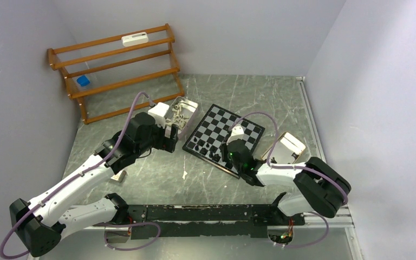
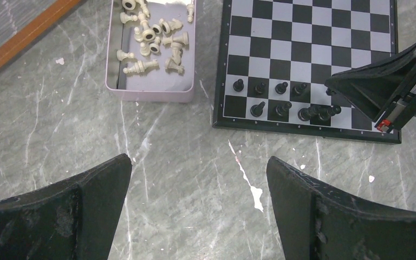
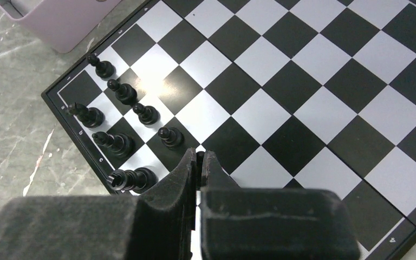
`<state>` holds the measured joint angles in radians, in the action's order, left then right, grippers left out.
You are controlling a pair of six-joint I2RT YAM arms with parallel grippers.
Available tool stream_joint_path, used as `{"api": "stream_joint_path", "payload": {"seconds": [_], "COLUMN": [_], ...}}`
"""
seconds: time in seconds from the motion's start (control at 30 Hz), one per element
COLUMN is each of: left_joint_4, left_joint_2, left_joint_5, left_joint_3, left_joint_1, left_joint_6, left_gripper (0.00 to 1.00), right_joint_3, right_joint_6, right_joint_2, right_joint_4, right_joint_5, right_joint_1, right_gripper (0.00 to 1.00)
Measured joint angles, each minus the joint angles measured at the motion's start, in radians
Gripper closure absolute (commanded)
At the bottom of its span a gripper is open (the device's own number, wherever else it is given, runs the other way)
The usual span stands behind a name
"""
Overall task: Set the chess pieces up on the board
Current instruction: Place the chess piece on the chessboard.
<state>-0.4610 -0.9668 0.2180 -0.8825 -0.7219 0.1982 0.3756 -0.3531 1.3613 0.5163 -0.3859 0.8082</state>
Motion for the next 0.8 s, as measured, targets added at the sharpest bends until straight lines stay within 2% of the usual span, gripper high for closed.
{"api": "stream_joint_path", "payload": {"seconds": [0.8], "left_joint_4": [0.000], "left_joint_2": [0.012], "left_joint_5": [0.005], "left_joint_3": [0.000], "left_joint_1": [0.000], "left_joint_6": [0.000], "left_gripper": [0.00], "right_joint_3": [-0.036], "right_joint_6": [0.045], "right_joint_2": [0.082], "right_joint_4": [0.166], "right_joint_5": [-0.053], "right_joint_1": [0.027], "right_gripper": [0.99]}}
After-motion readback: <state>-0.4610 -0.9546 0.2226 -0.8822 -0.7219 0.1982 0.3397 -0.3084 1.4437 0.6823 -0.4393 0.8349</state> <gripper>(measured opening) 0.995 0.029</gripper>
